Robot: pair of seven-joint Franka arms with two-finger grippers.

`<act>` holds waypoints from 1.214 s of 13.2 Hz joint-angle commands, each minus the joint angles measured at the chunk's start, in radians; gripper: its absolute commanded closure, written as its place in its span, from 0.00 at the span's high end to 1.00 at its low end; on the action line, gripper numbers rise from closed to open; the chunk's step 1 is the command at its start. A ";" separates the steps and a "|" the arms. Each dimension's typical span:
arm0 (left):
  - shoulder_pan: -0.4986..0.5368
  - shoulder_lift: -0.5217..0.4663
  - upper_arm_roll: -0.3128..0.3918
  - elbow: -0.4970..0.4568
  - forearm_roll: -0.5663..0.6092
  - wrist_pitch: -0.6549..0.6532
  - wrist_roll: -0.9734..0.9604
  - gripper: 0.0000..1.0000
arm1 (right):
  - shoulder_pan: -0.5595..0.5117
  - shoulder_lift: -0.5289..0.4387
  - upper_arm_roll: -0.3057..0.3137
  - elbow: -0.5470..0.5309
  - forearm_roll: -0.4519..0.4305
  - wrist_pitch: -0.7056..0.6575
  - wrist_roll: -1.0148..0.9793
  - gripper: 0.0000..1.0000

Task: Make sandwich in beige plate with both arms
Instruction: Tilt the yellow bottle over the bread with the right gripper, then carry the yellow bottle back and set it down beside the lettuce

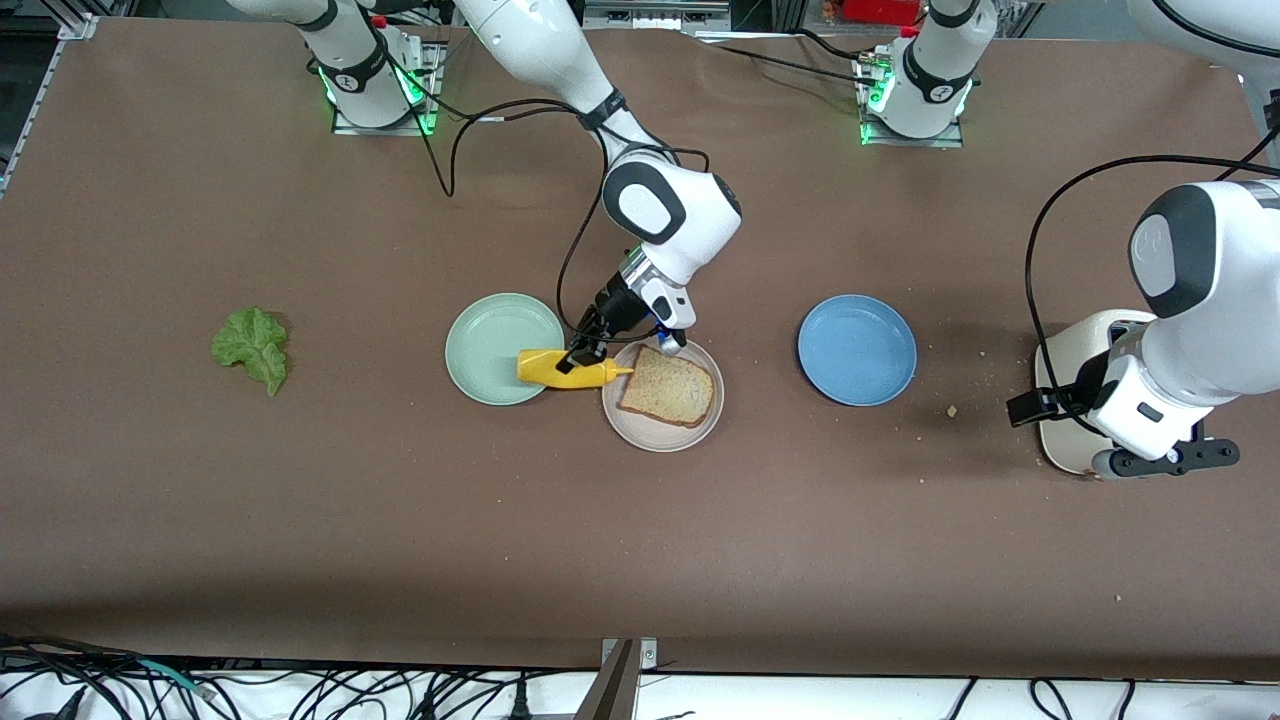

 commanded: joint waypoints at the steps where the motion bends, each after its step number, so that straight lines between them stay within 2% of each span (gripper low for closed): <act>1: -0.001 -0.005 -0.002 0.006 0.033 -0.006 -0.010 1.00 | -0.068 -0.061 -0.006 0.028 0.114 -0.028 -0.140 0.00; 5: -0.003 -0.005 -0.002 -0.001 0.031 -0.005 -0.008 1.00 | -0.222 -0.230 -0.001 0.026 0.343 -0.017 -0.384 0.00; 9: -0.003 -0.005 -0.002 -0.004 0.031 -0.006 -0.008 1.00 | -0.389 -0.351 -0.001 0.013 0.559 -0.022 -0.560 0.00; 12: -0.003 -0.007 -0.002 -0.005 0.031 -0.005 -0.010 1.00 | -0.551 -0.412 -0.003 -0.038 0.824 -0.022 -0.746 0.00; 16: -0.003 -0.007 -0.002 -0.005 0.031 -0.006 -0.010 1.00 | -0.732 -0.435 -0.005 -0.102 1.125 -0.033 -1.134 0.00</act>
